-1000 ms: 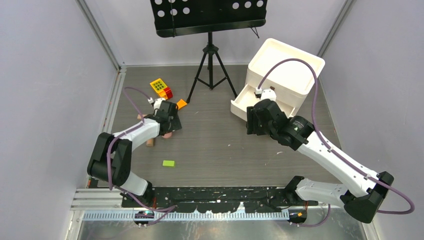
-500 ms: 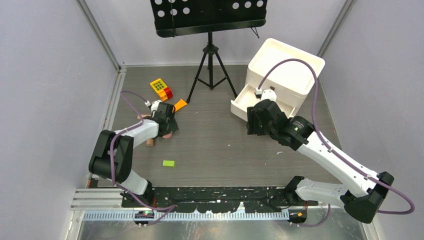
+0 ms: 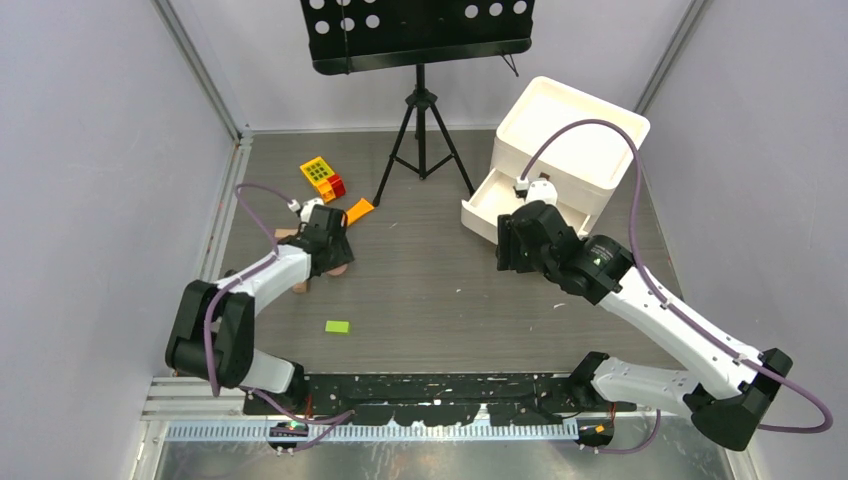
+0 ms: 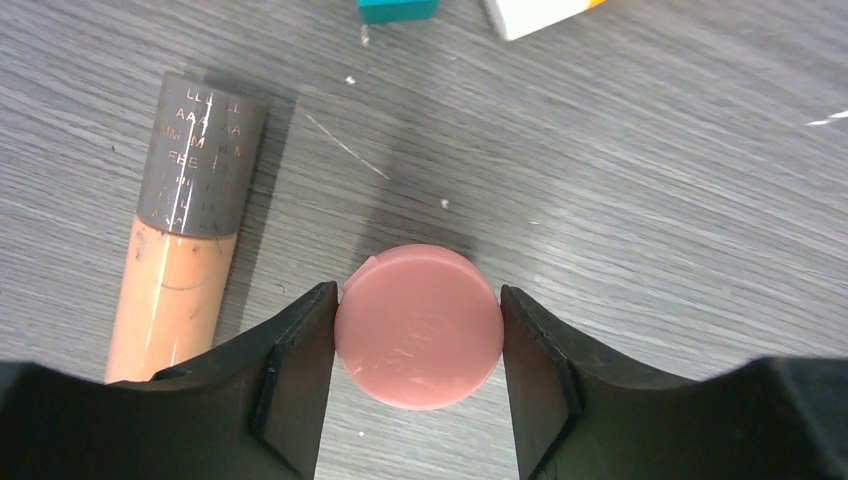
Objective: Organize the makeup
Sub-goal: Pick up the makeup tool from the center of the board, then place the makeup tool in the drawer.
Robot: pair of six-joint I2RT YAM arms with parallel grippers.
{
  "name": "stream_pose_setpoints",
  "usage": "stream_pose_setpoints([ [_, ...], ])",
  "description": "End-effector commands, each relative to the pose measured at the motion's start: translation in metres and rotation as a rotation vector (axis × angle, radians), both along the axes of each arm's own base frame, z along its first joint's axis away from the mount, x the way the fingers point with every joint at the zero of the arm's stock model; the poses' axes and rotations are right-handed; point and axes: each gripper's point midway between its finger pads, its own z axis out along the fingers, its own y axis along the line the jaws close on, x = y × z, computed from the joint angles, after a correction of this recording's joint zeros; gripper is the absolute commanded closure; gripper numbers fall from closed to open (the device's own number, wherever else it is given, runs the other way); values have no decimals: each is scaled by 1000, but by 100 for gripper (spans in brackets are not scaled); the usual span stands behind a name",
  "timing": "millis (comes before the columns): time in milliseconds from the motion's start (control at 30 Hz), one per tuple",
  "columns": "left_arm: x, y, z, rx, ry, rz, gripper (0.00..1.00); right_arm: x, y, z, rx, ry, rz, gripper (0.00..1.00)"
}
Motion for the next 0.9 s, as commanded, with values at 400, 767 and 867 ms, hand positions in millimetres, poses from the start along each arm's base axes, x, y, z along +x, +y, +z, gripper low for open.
stream_pose_setpoints([
  [400,79,-203,208,-78,-369,-544,60,-12,-48,67,89,-191,-164,41],
  [767,111,-355,213,-145,-449,-892,59,-40,-100,110,231,-358,-297,43],
  [867,103,-383,204,-149,-455,-971,58,-44,-106,108,226,-354,-311,44],
])
